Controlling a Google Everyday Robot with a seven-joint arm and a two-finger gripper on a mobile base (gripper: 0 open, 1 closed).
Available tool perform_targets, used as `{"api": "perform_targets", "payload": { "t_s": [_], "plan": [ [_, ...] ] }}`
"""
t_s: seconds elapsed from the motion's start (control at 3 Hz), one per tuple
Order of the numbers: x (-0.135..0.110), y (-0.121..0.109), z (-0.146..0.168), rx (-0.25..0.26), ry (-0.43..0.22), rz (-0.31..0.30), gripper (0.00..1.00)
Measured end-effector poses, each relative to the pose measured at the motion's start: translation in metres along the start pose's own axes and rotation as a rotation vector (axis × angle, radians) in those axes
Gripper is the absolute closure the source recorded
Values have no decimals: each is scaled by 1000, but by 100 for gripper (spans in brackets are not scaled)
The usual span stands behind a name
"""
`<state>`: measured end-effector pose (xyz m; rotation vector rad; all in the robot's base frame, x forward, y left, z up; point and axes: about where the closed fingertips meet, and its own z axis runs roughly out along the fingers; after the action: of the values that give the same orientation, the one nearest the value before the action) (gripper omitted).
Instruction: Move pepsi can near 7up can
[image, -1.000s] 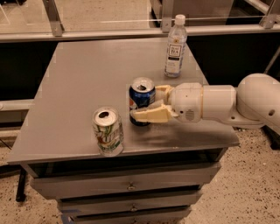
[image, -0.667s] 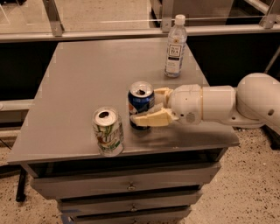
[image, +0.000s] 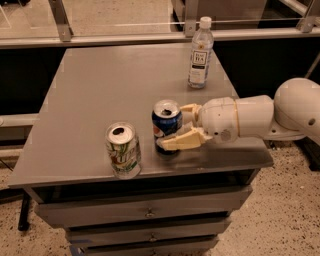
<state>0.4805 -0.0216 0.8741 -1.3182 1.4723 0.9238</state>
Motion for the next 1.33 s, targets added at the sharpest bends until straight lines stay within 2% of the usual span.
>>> {"api": "perform_targets", "payload": {
  "t_s": [1.0, 1.33],
  "plan": [
    [0, 21, 7, -129, -21, -16, 100],
    [-4, 22, 15, -147, -30, -30, 81]
  ]
}}
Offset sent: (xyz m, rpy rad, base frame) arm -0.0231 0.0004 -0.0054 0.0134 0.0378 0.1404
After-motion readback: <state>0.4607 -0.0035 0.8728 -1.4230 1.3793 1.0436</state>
